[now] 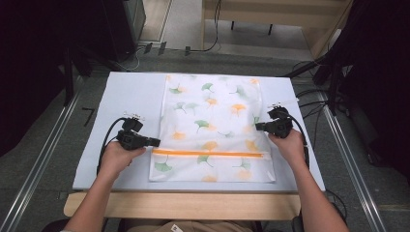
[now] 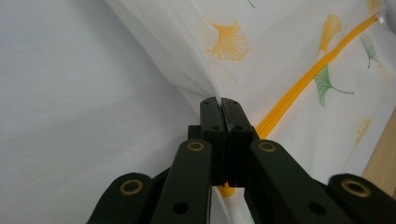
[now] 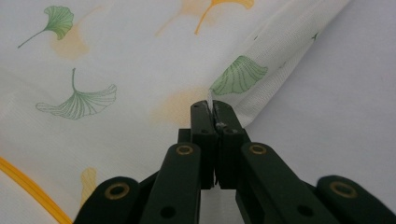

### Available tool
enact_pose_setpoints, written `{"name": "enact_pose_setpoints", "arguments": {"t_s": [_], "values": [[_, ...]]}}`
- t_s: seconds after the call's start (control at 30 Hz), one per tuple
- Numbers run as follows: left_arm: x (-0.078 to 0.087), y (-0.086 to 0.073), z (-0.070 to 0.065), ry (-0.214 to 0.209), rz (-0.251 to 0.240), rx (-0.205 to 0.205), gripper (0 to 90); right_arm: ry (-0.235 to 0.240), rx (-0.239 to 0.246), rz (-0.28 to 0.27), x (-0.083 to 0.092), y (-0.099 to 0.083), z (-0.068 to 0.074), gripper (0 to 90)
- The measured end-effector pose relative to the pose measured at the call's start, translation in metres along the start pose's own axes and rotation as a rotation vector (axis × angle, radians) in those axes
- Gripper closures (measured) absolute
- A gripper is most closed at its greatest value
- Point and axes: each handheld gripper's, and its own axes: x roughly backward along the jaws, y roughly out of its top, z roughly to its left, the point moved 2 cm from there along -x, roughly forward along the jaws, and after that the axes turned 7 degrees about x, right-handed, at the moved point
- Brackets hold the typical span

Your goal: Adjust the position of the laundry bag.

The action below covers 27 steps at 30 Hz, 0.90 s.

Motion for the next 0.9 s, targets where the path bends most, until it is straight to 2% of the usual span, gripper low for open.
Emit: {"name": "enact_pose_setpoints", "arguments": {"t_s": [0.1,0.17,0.27,0.37,0.47,0.77,0.83,0.9], "values": [[0.007,-0.003,0.006,0.054,0.012,-0.015,89.9,0.035,0.0,-0.01,-0.004,0.005,0.005,90.0],[0.01,-0.004,0.008,0.048,-0.005,0.009,89.9,0.042,0.001,-0.013,-0.006,0.008,0.007,90.0],[0.016,-0.006,0.014,0.051,-0.014,0.022,89.9,0.051,0.02,-0.012,-0.01,0.012,0.014,90.0],[0.022,-0.008,0.021,0.067,-0.024,0.045,89.8,0.057,0.036,-0.006,-0.014,0.015,0.02,90.0],[0.027,-0.011,0.027,0.103,-0.021,0.04,89.6,0.081,0.039,-0.011,-0.018,0.018,0.026,90.0],[0.045,-0.02,0.043,0.093,-0.042,0.096,89.5,0.116,0.062,-0.011,-0.032,0.025,0.042,89.6],[0.046,-0.021,0.045,0.093,-0.037,0.107,88.8,0.115,0.063,-0.01,-0.035,0.026,0.045,86.5],[0.048,-0.022,0.046,0.087,-0.039,0.108,83.9,0.106,0.081,-0.017,-0.038,0.025,0.044,78.2]]}}
